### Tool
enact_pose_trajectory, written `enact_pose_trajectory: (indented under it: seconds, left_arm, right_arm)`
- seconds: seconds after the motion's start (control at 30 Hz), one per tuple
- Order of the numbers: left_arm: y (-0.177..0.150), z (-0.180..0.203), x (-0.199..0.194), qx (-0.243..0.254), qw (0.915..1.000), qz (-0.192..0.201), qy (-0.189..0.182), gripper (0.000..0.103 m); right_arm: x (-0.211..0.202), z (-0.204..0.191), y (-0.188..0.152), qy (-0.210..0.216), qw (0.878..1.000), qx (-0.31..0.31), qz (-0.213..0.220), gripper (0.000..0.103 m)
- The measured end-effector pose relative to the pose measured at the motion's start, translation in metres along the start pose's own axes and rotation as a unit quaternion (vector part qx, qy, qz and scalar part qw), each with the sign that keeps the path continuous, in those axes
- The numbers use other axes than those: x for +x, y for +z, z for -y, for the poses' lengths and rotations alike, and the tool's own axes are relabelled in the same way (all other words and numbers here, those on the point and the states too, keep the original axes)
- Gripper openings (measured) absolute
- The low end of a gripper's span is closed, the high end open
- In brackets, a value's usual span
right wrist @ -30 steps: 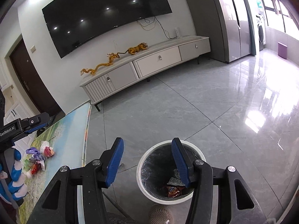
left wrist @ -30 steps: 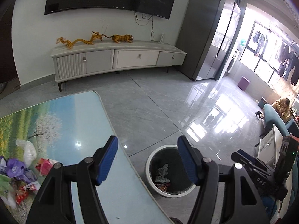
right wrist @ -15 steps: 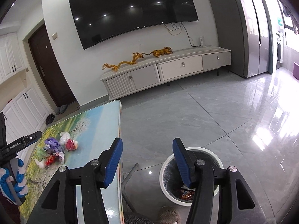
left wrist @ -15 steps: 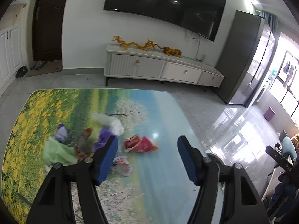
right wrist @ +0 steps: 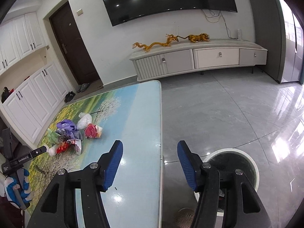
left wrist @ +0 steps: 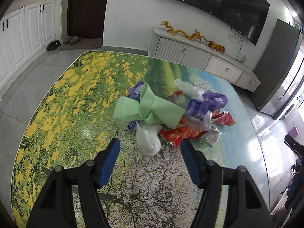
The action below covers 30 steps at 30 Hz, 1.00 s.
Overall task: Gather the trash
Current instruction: 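Grasp the clear plastic bag with the left tool while the right tool grasps pink wrapper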
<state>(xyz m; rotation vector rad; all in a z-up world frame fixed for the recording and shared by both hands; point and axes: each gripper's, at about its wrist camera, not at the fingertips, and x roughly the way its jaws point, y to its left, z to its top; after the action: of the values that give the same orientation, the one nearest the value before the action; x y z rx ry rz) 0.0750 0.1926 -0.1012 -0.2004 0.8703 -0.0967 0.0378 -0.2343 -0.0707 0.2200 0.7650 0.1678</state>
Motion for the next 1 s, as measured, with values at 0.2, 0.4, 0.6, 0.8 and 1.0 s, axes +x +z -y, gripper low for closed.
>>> enact_pose_trajectory:
  seconds: [0.2,0.4,0.6,0.8,1.0]
  left_arm:
    - [0.007,-0.007,0.013,-0.016,0.9999,-0.001,0.004,0.064]
    - [0.012,-0.010,0.028,-0.031,0.9994,-0.015,0.004,0.063]
    - [0.011,-0.016,0.038,-0.043,0.9987,-0.026,0.000,0.054]
    - [0.009,-0.018,0.043,-0.042,0.9987,-0.029,-0.001,0.046]
    - [0.010,-0.015,0.044,-0.036,0.9990,-0.026,0.002,0.036]
  right_arm:
    - [0.054,-0.042,0.009,0.062,0.996,-0.056,-0.041,0.058]
    - [0.106,-0.087,0.021,0.113,0.985,-0.114,-0.066,0.061]
    - [0.145,-0.111,0.030,0.152,0.973,-0.156,-0.078,0.062]
    - [0.174,-0.115,0.035,0.179,0.962,-0.184,-0.096,0.062]
    - [0.187,-0.123,0.036,0.203,0.956,-0.181,-0.112,0.062]
